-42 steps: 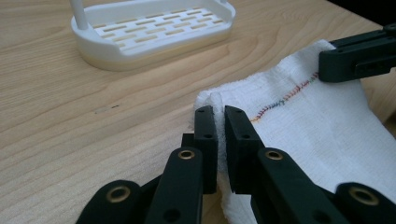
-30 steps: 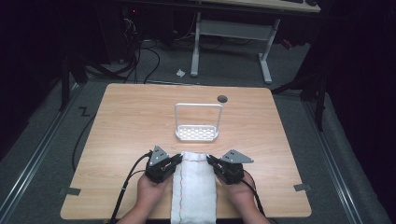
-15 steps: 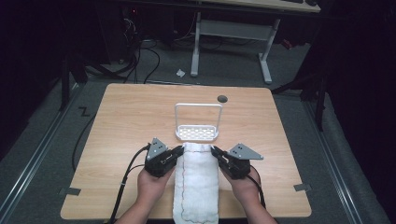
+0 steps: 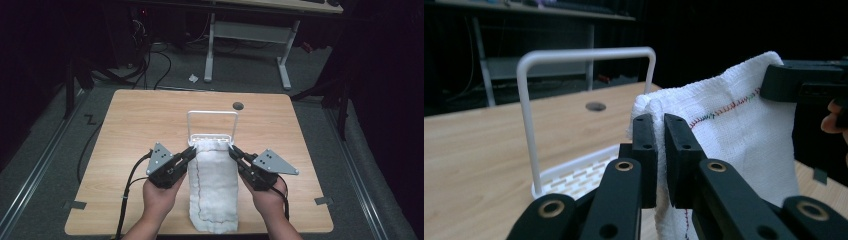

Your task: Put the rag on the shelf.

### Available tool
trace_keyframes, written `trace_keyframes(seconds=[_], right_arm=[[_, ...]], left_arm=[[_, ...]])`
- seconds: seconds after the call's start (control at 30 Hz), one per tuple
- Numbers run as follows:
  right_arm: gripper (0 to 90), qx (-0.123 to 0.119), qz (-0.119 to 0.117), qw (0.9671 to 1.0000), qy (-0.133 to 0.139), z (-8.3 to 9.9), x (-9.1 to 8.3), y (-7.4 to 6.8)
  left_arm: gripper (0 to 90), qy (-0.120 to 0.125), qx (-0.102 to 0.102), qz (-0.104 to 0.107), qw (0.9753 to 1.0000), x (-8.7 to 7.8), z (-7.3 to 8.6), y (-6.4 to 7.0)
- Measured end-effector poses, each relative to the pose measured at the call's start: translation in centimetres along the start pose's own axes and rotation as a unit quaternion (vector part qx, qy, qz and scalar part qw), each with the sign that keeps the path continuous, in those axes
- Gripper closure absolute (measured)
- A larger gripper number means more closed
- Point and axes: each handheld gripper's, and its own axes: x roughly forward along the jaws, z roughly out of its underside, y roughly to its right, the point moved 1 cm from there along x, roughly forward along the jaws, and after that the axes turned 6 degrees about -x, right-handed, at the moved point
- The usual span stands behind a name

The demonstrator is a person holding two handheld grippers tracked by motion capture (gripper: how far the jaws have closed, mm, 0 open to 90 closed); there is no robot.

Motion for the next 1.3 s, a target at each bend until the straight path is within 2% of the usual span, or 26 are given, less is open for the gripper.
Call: trace_keyframes(seconds=[0.13,0.17,0.33,0.53,0.63,0.73,0.8,0.93,1.1,1.3], right_arm=[[85.9,-0.008,0.000,0.9996,0.026,-2.2,-0.7,0.2],[85.9,-0.008,0.000,0.9996,0.026,-2.2,-0.7,0.2],[85.9,-0.015,0.001,0.9990,0.043,-4.6,-0.6,0.9],[85.9,-0.016,0.011,0.9982,0.056,-6.8,-0.1,2.2],[85.9,-0.013,0.012,0.9981,0.059,-7.4,0.1,2.7],[86.0,-0.014,0.017,0.9980,0.059,-8.0,0.4,3.3],[86.0,-0.015,0.027,0.9978,0.058,-8.3,0.7,3.9],[86.0,-0.011,0.032,0.9976,0.061,-8.4,1.1,4.3],[86.1,-0.005,0.045,0.9973,0.057,-8.8,2.3,5.6],[86.0,0.003,0.052,0.9971,0.056,-9.5,3.7,7.0]], left_arm=[[84.6,0.023,0.014,0.002,0.9996,-0.7,-1.9,0.4],[84.6,0.027,0.015,0.002,0.9995,-0.8,-2.4,0.5],[84.9,0.045,0.030,0.003,0.9986,-0.8,-4.6,0.6],[85.0,0.064,0.044,0.001,0.9970,-0.5,-7.4,0.3],[85.0,0.070,0.048,0.001,0.9964,0.0,-8.6,0.0],[85.1,0.068,0.062,-0.003,0.9958,0.7,-9.3,-0.2],[85.0,0.073,0.068,0.001,0.9950,1.2,-9.6,-0.4],[85.0,0.074,0.067,-0.001,0.9950,2.2,-10.1,-0.9],[85.2,0.071,0.055,-0.005,0.9959,3.6,-10.8,-1.7],[85.3,0.072,0.062,-0.020,0.9953,5.0,-12.1,-2.4]])
